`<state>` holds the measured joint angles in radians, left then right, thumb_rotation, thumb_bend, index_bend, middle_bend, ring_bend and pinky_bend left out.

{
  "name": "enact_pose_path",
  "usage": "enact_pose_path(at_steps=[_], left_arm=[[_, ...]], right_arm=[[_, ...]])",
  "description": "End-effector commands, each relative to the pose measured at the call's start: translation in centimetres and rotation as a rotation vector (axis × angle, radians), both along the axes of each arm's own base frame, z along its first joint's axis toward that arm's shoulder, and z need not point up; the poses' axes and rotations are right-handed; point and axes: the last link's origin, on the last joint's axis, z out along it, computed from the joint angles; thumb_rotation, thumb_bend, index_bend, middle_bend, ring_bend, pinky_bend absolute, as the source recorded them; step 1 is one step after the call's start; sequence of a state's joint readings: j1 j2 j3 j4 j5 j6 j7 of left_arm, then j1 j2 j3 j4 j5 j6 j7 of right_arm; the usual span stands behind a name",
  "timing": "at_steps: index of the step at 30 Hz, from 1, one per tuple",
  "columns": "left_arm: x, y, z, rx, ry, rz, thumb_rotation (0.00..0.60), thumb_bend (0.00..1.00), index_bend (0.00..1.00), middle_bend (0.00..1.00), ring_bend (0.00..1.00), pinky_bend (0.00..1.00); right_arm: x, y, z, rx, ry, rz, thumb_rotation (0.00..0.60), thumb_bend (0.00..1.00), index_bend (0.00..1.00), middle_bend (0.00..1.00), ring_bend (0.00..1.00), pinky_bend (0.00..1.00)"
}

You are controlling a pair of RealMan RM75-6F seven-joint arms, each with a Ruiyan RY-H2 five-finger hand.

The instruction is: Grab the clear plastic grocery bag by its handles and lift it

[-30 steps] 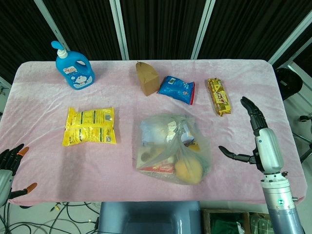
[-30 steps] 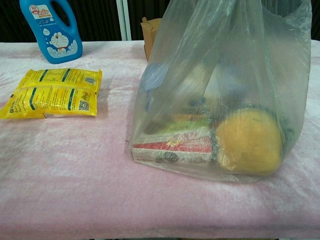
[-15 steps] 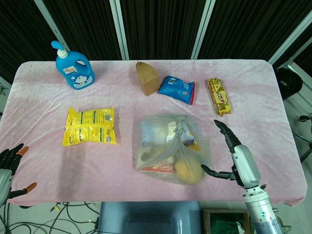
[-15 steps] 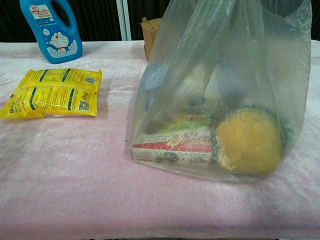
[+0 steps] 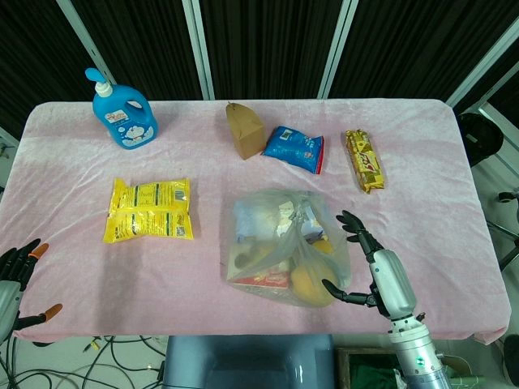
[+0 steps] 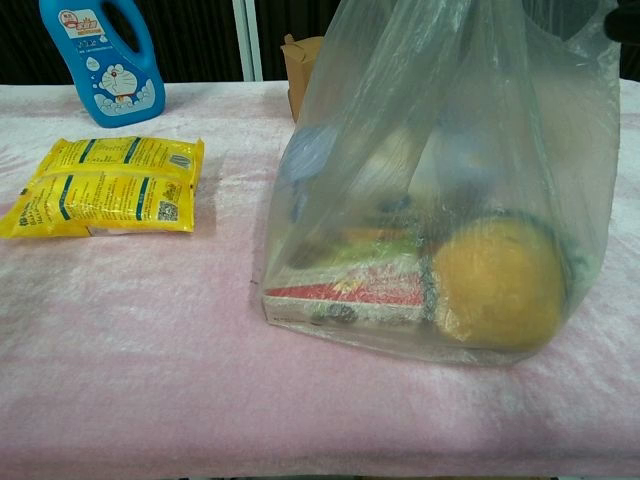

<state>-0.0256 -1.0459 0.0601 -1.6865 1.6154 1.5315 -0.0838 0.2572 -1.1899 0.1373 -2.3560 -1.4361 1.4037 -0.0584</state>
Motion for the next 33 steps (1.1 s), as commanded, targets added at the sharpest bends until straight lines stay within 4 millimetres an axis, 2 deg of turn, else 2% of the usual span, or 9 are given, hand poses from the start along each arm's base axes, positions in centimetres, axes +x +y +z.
enact_pose_path(at_steps=[1,17,33], left_arm=[[0.0,0.0,0.0,-0.001,-0.002,0.001,0.6,0.04,0.01,0.0,0.04,0.01],[0.0,0.1,-0.1,-0.007,-0.013,0.009,0.6,0.04,0.01,0.0,0.04,0.01],[-0.1,0.2,0.1,-0.011,-0.034,0.029,0.6,0.04,0.01,0.0,0.04,0.01]], right_arm=[[0.2,0.1,-0.2,0.007,-0.02,0.007,0.6,0.17,0.07,0.14,0.19,0.27],[1.9,0.4,-1.2,0.035,-0.089,0.078,0.6,0.18,0.12,0.19,0.22,0.28],[4.2,-2.0,-3.4,0.115,-0.107,0.05,0.6,0.18,0.15,0.22,0.25,0.28]])
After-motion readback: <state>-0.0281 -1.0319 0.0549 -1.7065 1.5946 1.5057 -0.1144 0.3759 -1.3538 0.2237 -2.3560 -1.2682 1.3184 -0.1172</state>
